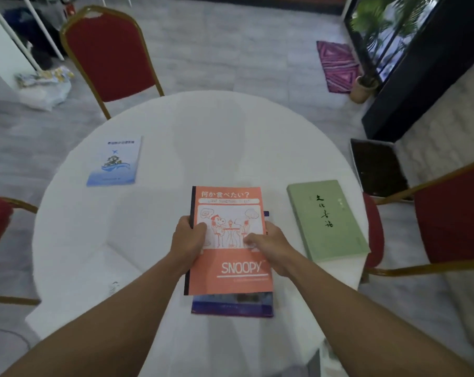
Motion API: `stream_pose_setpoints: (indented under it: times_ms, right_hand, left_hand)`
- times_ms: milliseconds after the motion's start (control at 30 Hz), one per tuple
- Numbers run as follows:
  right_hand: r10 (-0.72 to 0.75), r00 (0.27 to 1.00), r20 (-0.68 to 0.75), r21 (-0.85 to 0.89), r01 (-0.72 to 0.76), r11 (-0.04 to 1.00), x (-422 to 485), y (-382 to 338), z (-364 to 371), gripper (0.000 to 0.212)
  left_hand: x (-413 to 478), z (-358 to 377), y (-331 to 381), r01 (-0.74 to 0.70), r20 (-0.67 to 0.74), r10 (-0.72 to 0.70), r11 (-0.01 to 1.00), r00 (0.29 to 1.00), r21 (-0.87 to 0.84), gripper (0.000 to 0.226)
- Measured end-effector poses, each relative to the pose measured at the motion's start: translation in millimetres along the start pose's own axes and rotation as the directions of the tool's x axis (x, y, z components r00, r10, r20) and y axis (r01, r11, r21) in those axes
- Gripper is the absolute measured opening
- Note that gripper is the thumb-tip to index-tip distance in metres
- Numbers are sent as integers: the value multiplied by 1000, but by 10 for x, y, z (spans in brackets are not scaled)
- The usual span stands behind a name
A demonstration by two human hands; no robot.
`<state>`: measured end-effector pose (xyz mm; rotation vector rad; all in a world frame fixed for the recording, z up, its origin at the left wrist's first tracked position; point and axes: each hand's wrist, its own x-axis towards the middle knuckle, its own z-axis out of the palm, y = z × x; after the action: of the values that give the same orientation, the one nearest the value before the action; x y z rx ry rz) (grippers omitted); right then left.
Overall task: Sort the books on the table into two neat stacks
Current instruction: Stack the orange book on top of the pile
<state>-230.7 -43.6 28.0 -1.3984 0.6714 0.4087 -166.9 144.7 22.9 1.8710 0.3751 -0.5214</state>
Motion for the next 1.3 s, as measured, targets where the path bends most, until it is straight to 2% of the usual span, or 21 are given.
stream_pose_setpoints:
  times_ms: [133,233,300,367,500,533,600,700,833,967,1300]
  right_hand:
    - [-56,991,-120,-189,32,982,13,241,-135,32]
    - [-35,986,-162,-292,-14,956,12,449,-157,57]
    - [-86,981,-175,-403,8,915,13,552,-137,64]
    - [-146,969,-199,-508,25,861,36,639,-109,65]
    - [-139,945,-295,-633,-85,769,90,745,-92,60]
    - [-141,943,-302,-664,-102,741,101,754,-101,59]
    - [-125,951,-283,-696,-114,709,123,766,-118,59]
    - [-81,967,-242,-681,-109,724,152,782,-130,64]
    - [-71,973,-220,-717,-111,689,177,766,-136,71]
    - [-59,975,-213,-717,-115,687,191,747,-153,69]
    - [-81,972,-223,-710,-105,697,222,764,-140,66]
  left_hand:
    - [10,255,-179,-129,81,113,963,990,235,24]
    - [34,376,-343,-140,89,114,904,990,403,17]
    - [30,421,-453,-139,83,112,845,990,516,16]
    - [14,440,-541,-122,58,109,794,992,596,22]
    - [-4,422,-613,-123,-4,191,651,982,749,41]
    - [3,413,-611,-120,-11,199,637,980,762,44]
    - [14,405,-603,-131,15,177,669,984,731,52]
    - [28,396,-610,-148,57,154,679,986,719,58]
    - [69,372,-616,-128,56,128,678,990,724,49]
    - [95,373,-615,-112,44,117,672,992,732,35]
    - [179,311,-622,-104,81,66,680,995,726,33]
